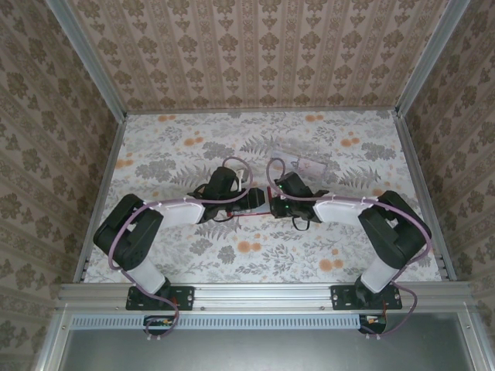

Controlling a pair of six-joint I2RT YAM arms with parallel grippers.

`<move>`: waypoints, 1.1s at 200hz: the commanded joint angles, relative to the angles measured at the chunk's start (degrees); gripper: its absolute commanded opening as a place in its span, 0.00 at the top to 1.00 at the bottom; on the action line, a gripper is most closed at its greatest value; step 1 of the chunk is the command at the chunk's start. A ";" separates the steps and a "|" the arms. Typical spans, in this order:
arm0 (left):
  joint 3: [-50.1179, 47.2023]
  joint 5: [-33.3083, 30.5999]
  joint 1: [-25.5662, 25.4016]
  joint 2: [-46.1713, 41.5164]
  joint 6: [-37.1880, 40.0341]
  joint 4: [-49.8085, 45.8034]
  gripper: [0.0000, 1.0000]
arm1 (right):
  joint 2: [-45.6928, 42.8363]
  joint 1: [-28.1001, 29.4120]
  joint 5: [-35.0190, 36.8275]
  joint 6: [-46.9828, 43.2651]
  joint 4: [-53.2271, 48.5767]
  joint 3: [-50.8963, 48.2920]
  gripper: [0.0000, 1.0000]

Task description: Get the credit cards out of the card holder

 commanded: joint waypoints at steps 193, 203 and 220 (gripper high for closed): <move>-6.32 -4.82 9.97 -2.19 6.39 -6.90 0.93 | 11.81 1.49 -15.24 9.71 8.16 12.16 0.81; -6.23 -4.66 9.97 -1.68 6.39 -6.88 0.93 | 12.58 1.49 -15.65 10.06 8.29 12.57 0.81; -6.26 -4.55 9.97 -1.16 6.36 -6.71 0.93 | 13.74 1.54 -16.25 10.52 8.42 13.23 0.81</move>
